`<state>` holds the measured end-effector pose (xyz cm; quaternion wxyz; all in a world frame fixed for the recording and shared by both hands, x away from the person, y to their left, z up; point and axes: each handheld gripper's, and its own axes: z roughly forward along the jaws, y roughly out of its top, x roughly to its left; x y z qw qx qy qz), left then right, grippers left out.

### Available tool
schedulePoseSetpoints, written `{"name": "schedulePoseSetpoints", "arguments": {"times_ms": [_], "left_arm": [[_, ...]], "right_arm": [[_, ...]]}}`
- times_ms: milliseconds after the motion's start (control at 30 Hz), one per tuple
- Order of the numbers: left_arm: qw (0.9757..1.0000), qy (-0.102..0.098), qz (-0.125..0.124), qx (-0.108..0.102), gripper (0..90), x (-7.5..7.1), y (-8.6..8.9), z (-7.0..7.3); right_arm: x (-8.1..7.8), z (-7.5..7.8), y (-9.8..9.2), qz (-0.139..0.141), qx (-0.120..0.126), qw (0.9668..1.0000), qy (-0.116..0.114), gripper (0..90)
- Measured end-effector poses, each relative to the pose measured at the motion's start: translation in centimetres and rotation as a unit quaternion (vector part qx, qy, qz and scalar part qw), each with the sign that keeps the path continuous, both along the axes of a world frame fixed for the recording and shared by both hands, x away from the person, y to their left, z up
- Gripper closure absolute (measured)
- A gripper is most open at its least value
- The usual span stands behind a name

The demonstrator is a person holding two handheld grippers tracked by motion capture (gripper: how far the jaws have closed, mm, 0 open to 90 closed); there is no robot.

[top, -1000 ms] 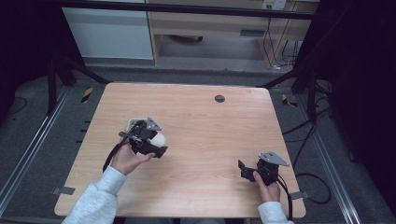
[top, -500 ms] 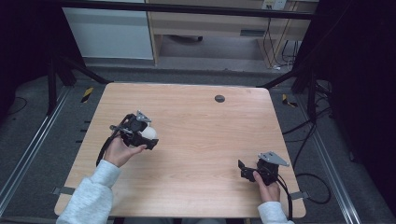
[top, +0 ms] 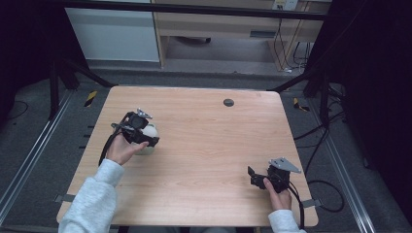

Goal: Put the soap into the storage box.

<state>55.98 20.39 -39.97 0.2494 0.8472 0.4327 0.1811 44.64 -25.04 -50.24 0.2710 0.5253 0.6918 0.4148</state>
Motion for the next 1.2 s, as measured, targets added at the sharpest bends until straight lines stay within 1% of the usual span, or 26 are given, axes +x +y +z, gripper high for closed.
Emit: {"name": "schedulePoseSetpoints", "arguments": {"times_ms": [100,200,367,433,600,900,1000,1200], "left_arm": [[1.0,-0.001,0.008,-0.005,22.7,0.3,0.4,0.0],[0.9999,-0.001,0.014,-0.003,22.8,0.7,0.6,0.0],[0.9998,0.0,0.021,-0.007,22.7,1.2,1.0,-0.1],[0.9997,0.001,0.025,-0.004,22.8,1.5,1.2,-0.3],[0.9994,0.005,0.035,-0.005,22.8,2.1,1.7,-0.6],[0.9988,0.016,0.045,0.007,22.8,3.0,1.9,-1.6],[0.9988,0.016,0.045,0.008,22.7,3.2,1.9,-2.0],[0.9985,0.025,0.048,0.01,22.7,3.5,1.9,-2.8]], "right_arm": [[0.0,0.0,0.0,0.0,0.0,1.0,0.0,3.3],[0.0,0.0,0.0,0.0,0.0,1.0,0.0,3.3],[0.0,0.0,0.0,0.0,0.001,1.0,0.002,3.3],[0.0,0.0,0.0,0.0,0.0,1.0,0.002,3.3],[0.0,0.0,0.0,0.0,0.001,1.0,0.002,3.3],[0.0,0.0,0.0,0.0,-0.001,1.0,0.002,3.3],[0.0,0.0,0.0,0.0,0.0,1.0,0.003,3.3],[0.0,-0.1,0.0,0.0,-0.001,1.0,0.003,3.3]]}}
